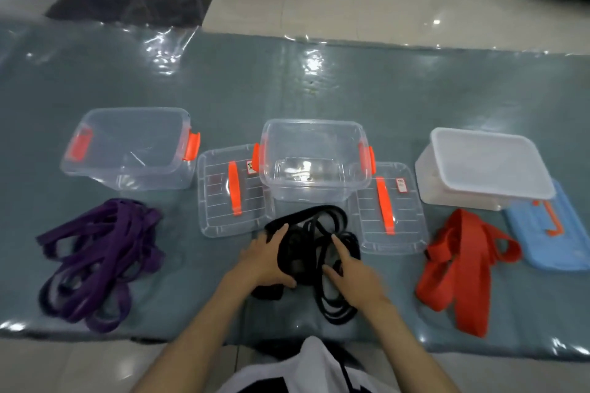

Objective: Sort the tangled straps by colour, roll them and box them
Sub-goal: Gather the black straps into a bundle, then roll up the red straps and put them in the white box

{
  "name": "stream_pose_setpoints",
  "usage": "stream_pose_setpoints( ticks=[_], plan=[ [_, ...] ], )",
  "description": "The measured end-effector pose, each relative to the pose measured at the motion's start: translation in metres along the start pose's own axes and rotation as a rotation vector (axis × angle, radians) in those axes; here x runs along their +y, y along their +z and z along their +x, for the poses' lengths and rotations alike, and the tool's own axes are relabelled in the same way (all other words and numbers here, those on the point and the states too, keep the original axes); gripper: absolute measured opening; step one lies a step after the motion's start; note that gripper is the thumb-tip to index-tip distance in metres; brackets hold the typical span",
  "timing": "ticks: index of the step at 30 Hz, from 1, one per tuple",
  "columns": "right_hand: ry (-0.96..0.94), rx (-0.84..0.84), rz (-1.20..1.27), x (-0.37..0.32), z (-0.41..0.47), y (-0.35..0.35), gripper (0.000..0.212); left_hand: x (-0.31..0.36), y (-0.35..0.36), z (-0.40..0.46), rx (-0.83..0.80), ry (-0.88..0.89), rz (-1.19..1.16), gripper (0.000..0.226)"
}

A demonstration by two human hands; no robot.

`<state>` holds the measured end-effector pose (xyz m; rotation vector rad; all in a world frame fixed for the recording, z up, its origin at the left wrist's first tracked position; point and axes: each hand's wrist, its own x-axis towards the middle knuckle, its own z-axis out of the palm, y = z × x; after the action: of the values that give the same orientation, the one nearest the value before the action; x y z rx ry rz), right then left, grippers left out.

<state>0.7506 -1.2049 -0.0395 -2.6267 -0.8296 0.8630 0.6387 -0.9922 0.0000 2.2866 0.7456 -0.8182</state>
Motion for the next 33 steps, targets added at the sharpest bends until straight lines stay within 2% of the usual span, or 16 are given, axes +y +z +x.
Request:
stream_pose_setpoints(
  ticks=[6,12,17,23,27,29,33],
  plan=[
    [0.104,0.064,-0.018,0.018,-0.021,-0.007,0.076,-0.006,0.023,-0.001,0.152,0.007,0.021,0.128],
    [0.137,0.104,0.023,0.037,-0.041,-0.018,0.054,0.02,0.047,-0.006,0.273,0.201,0.127,0.116],
    [0.161,0.193,0.02,0.064,-0.054,-0.044,0.046,0.071,0.058,-0.004,0.307,0.307,0.19,0.094],
    [0.106,0.363,0.053,0.131,-0.066,-0.077,0.032,0.149,0.09,0.012,0.363,0.37,0.342,0.063],
    [0.046,0.481,-0.043,0.185,-0.066,-0.094,0.02,0.213,0.121,0.025,0.353,0.287,0.385,0.051],
    [0.088,0.494,-0.081,0.211,-0.068,-0.106,0.025,0.248,0.135,0.028,0.33,0.239,0.378,0.048],
    [0.29,0.168,-0.04,0.263,-0.067,-0.116,0.074,0.309,0.157,0.033,0.299,0.206,0.332,0.045]
  ],
)
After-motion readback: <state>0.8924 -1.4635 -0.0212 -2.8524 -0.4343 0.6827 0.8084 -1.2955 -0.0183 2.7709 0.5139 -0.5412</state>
